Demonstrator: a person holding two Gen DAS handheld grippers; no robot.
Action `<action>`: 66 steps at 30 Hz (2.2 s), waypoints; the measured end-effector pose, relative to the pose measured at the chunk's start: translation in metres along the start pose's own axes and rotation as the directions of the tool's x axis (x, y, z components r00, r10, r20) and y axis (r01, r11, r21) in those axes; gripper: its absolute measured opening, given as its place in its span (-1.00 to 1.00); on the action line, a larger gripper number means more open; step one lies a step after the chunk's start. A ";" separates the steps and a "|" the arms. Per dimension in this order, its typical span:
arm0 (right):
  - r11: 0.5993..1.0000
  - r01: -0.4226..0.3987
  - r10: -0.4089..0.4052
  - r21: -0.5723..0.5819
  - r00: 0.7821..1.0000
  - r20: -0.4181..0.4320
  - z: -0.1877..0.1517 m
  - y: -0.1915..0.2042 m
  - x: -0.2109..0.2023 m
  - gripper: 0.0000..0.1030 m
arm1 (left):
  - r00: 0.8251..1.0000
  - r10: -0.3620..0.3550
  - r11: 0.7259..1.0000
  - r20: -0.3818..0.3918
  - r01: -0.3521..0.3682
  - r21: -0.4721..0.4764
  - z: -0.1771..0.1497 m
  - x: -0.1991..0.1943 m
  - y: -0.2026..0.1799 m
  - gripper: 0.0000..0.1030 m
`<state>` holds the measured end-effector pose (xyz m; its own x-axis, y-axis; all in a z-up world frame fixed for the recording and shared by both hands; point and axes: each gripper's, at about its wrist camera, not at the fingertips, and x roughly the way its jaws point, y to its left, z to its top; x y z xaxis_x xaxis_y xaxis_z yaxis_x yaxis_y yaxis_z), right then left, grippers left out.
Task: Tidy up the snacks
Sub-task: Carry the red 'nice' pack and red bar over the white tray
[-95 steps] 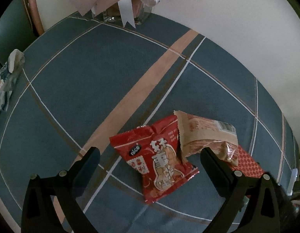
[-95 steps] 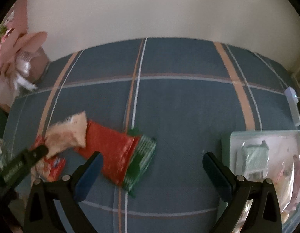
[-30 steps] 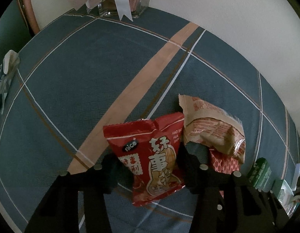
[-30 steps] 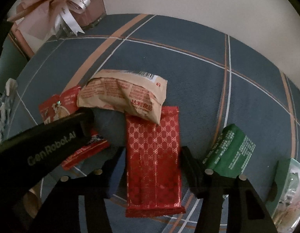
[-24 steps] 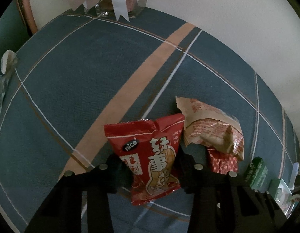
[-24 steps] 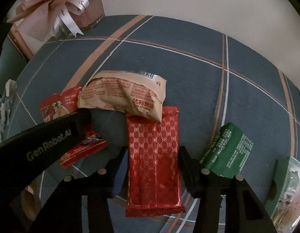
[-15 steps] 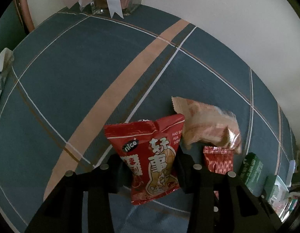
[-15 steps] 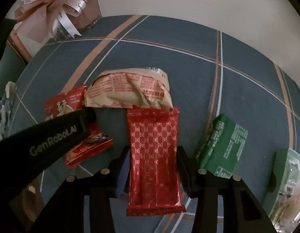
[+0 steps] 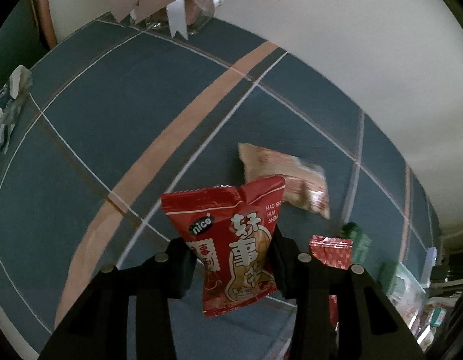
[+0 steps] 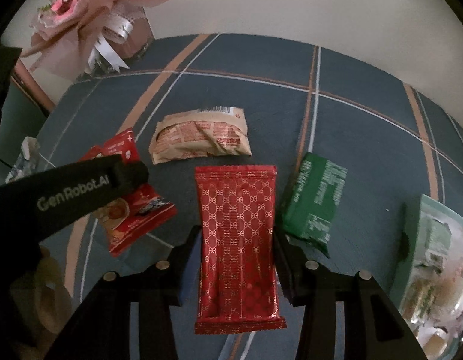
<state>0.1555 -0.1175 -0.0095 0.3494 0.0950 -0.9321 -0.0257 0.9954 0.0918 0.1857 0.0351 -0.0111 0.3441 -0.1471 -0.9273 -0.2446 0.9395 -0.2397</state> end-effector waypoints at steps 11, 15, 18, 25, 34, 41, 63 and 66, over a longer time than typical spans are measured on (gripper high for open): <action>0.992 0.048 -0.051 0.117 0.998 0.028 -0.020 -0.053 -0.052 -0.07 | 0.997 -0.036 0.996 0.066 0.030 0.088 -0.028 -0.043 -0.058 -0.14; 0.977 0.067 -0.075 0.203 0.997 0.032 -0.035 -0.088 -0.072 -0.07 | 0.995 -0.058 0.988 0.082 0.045 0.147 -0.045 -0.057 -0.078 -0.14; 0.964 0.083 -0.095 0.253 0.995 0.038 -0.043 -0.108 -0.082 -0.07 | 0.994 -0.078 0.980 0.081 0.061 0.190 -0.058 -0.064 -0.094 -0.14; 0.927 0.129 -0.160 0.352 0.985 0.061 -0.072 -0.159 -0.114 -0.07 | 0.981 -0.192 0.935 0.017 0.178 0.306 -0.097 -0.074 -0.143 -0.14; 0.848 0.255 -0.305 0.464 0.952 0.034 -0.114 -0.237 -0.142 -0.07 | 0.963 -0.241 0.878 -0.118 0.269 0.396 -0.142 -0.057 -0.199 -0.14; 0.772 0.275 -0.335 0.572 0.942 -0.001 -0.147 -0.300 -0.152 -0.07 | 0.959 -0.234 0.850 -0.159 0.281 0.446 -0.170 -0.052 -0.228 -0.14; 0.714 0.275 -0.266 0.644 0.957 -0.114 -0.183 -0.347 -0.115 -0.07 | 0.968 -0.094 0.816 -0.231 0.208 0.539 -0.214 -0.009 -0.254 -0.14; 0.716 0.278 -0.258 0.641 0.958 -0.127 -0.183 -0.348 -0.112 -0.07 | 0.969 -0.081 0.813 -0.234 0.200 0.547 -0.217 -0.003 -0.255 -0.13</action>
<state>-0.0463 -0.4727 -0.0016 0.2225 -0.1649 -0.9609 0.6786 0.7339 0.0312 0.0502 -0.2712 -0.0094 0.1408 -0.2910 -0.9463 0.3661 0.9034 -0.2234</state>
